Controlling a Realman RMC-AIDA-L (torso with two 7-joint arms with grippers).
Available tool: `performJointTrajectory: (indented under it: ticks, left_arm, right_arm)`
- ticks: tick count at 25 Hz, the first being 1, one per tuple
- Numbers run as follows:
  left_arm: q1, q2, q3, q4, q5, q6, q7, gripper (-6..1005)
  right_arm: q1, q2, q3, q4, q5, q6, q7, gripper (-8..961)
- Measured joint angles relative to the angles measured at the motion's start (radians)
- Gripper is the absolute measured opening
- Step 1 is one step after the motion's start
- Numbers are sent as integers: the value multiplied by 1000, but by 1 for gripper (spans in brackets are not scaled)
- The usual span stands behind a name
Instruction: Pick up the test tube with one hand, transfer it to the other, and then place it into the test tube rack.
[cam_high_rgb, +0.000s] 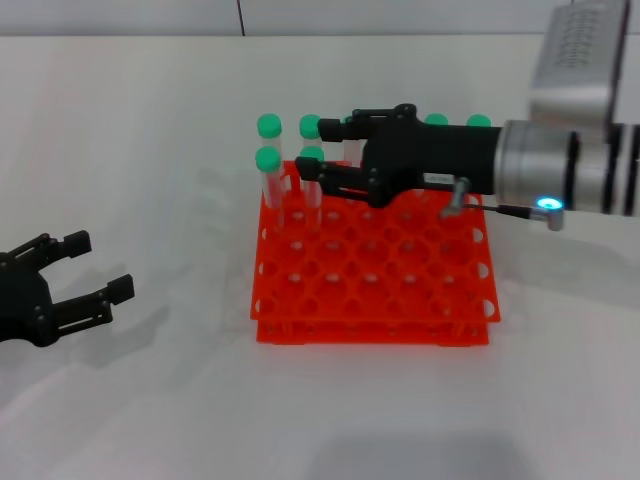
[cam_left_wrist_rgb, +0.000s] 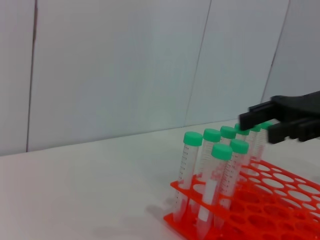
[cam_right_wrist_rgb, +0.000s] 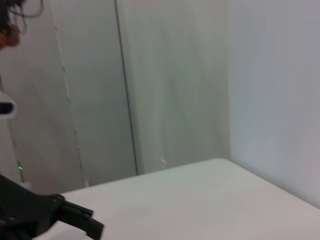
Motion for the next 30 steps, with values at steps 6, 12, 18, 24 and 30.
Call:
performJointTrajectory:
  ticks: [6, 12, 18, 24, 30]
  left_arm:
    - [-3, 3, 2, 3, 0, 2, 0, 893]
    - [-14, 10, 5, 4, 0, 15, 3, 893]
    - [-29, 32, 6, 1, 1, 63, 5, 893]
    - [-52, 52, 7, -1, 30, 122, -3, 893]
    - [-65, 67, 7, -2, 53, 138, -9, 893]
  right_arm:
    - [-69, -3, 170, -18, -92, -185, -8, 516]
    - [-105, -9, 288, 32, -134, -293, -52, 545]
    - [-123, -17, 374, 104, -150, -417, -145, 663]
    - [-116, -44, 391, 159, -169, -478, -152, 830]
    - [-122, -44, 391, 160, -220, -490, -154, 875]
